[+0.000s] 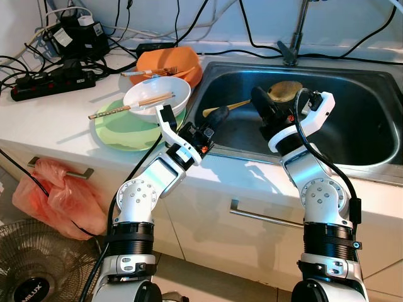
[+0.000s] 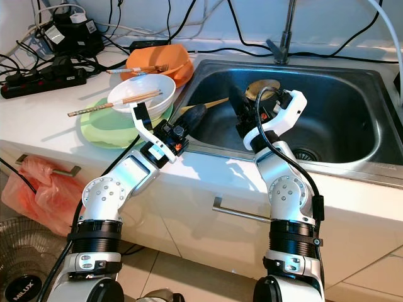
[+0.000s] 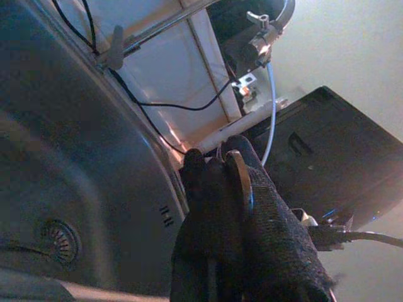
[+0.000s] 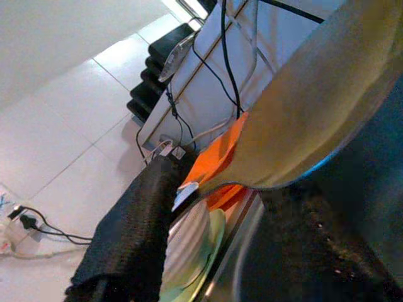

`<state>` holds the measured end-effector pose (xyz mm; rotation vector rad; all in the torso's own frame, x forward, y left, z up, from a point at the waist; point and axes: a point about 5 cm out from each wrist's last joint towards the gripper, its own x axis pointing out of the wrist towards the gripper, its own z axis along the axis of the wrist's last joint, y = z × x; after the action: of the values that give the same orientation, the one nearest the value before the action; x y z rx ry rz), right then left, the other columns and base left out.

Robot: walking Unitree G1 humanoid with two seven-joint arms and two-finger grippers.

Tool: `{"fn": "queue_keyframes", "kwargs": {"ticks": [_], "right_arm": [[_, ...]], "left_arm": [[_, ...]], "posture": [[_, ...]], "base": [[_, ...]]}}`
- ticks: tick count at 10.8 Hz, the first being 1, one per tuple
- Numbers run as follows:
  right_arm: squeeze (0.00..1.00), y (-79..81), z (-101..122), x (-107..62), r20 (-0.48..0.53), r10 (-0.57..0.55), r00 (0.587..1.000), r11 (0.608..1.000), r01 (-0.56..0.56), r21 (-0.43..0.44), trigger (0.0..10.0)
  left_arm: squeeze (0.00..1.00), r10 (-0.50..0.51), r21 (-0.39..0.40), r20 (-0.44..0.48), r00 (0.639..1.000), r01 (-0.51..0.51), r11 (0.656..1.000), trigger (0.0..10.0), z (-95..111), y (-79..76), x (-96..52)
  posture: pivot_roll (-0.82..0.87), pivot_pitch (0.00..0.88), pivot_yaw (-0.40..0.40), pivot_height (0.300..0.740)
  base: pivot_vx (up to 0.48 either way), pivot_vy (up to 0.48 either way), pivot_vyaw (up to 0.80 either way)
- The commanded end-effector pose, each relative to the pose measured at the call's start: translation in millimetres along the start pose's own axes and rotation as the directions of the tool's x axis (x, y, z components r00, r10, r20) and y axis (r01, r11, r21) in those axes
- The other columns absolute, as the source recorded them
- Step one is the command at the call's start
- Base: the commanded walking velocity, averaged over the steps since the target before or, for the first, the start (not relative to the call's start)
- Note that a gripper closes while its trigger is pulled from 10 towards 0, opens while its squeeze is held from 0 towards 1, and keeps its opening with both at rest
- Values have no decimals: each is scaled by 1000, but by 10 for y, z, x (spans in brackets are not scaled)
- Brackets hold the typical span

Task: Kitchen organization

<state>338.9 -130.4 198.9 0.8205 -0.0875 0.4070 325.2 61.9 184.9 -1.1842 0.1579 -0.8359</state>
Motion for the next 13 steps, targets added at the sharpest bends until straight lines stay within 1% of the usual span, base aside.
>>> {"fn": "queue_keyframes", "kwargs": {"ticks": [1, 3, 4, 5, 6, 8, 11, 12, 13], "right_arm": [[0, 8, 15, 23, 7, -8, 1000, 1000, 8, 11, 0], [0, 6, 12, 18, 7, -8, 1000, 1000, 8, 13, 0], [0, 5, 10, 18, 6, -8, 1000, 1000, 8, 13, 0], [0, 3, 10, 18, 6, -9, 1000, 1000, 9, 13, 0], [0, -7, 11, 13, 6, -14, 1000, 1000, 14, 12, 0], [0, -15, 16, 8, 8, -21, 1000, 1000, 21, 10, 0], [0, -47, 15, 2, 14, -46, 999, 999, 46, 5, 0], [0, -95, 21, 7, 26, -89, 996, 995, 90, -31, 0], [0, -128, 27, 12, 33, -112, 993, 991, 114, -68, 0]], "left_arm": [[0, -23, -11, -1, 1000, 23, 1000, 0, -15, -23, 18], [0, -34, -14, -29, 999, 34, 999, 0, -70, -29, 21], [0, -44, -16, -56, 997, 43, 999, 431, -109, -34, 11], [0, -50, -18, -71, 996, 49, 999, 1529, -130, -37, 5], [0, -55, -10, -85, 995, 55, 998, 10000, -152, -41, -2], [1000, -45, 4, -101, 994, 46, 999, 10000, -171, -26, -10], [1000, -48, 16, -126, 991, 50, 999, 10000, -194, -33, -25], [1000, -37, 51, -141, 989, 44, 998, 10000, -181, -34, -44], [1000, -32, 68, -150, 988, 42, 997, 10000, -173, -35, -57]], "posture": [[46, 17, 105, 740], [44, 15, 107, 740], [43, 15, 107, 740], [43, 15, 106, 740], [41, 16, 106, 740], [39, 19, 106, 740], [41, 23, 106, 740], [41, 23, 106, 740], [49, 24, 104, 740]], "base": [[0, 0, 0], [0, 0, 0], [0, 0, 0], [0, 0, 0], [0, 0, 0], [0, 0, 0], [0, 0, 0], [0, 0, 0], [0, 0, 0]]}}
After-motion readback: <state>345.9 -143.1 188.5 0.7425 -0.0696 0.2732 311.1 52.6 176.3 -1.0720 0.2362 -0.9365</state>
